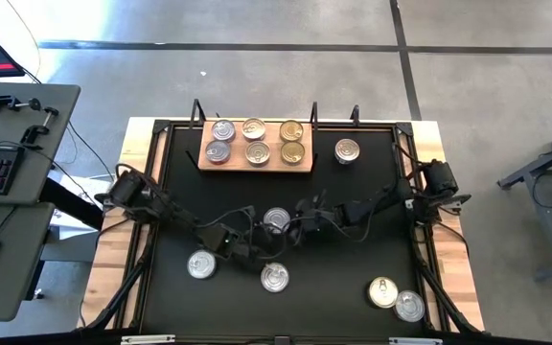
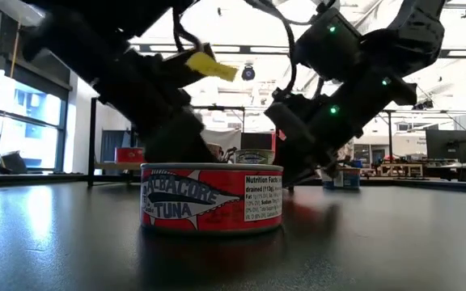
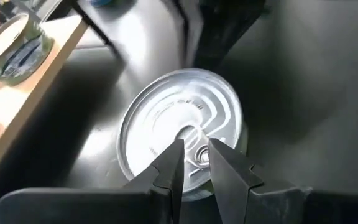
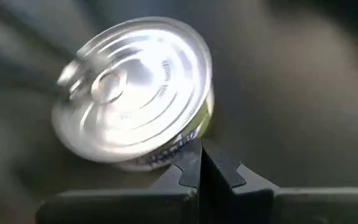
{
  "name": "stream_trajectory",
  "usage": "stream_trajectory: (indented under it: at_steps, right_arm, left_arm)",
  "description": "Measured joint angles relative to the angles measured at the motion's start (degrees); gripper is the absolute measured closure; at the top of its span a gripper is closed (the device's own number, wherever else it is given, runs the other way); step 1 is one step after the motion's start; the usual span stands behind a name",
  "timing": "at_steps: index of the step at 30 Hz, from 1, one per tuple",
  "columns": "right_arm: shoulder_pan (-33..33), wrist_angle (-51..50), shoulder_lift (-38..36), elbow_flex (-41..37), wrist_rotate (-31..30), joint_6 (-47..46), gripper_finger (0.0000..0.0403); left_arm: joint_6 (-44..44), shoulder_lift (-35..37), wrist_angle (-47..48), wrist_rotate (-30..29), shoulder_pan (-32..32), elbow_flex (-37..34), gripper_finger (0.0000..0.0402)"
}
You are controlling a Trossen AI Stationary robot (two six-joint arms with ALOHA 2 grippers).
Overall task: Stack canned seafood by type on shelf
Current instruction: Stack the green tuna can on top of the green tuna can on the shelf
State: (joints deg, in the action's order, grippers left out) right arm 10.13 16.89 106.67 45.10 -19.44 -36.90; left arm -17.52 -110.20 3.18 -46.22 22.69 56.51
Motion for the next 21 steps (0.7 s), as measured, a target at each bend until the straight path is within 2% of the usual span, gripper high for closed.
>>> stream_trajectory:
  at_steps: [3,5,10,14,18,21]
  right_arm:
    - [1.7,1.2,0.0,0.0,4.7,2.8,0.0403]
    - [3.3,1.4,0.0,0.0,5.6,4.1,0.0403]
    - [5.7,1.4,0.0,0.0,1.1,4.9,0.0403]
    - [6.1,1.4,0.0,0.0,0.4,5.0,0.0403]
    - [5.9,1.4,0.0,0.0,0.1,5.6,0.0403]
    - [6.0,1.4,0.0,0.0,0.0,6.0,0.0403]
  left_arm:
    - [-2.7,2.5,8.0,-1.1,0.0,-0.1,0.0337]
    - [-5.7,4.6,13.6,-2.3,0.5,-0.3,0.0337]
    - [-10.5,8.5,17.9,-3.1,2.6,-0.2,0.0337]
    - [-6.1,7.9,12.4,-2.4,4.3,-0.2,0.0337]
    - [2.7,5.9,1.6,1.0,4.8,-0.6,0.0331]
    - [7.8,4.0,-6.7,4.1,3.4,-1.3,0.0311]
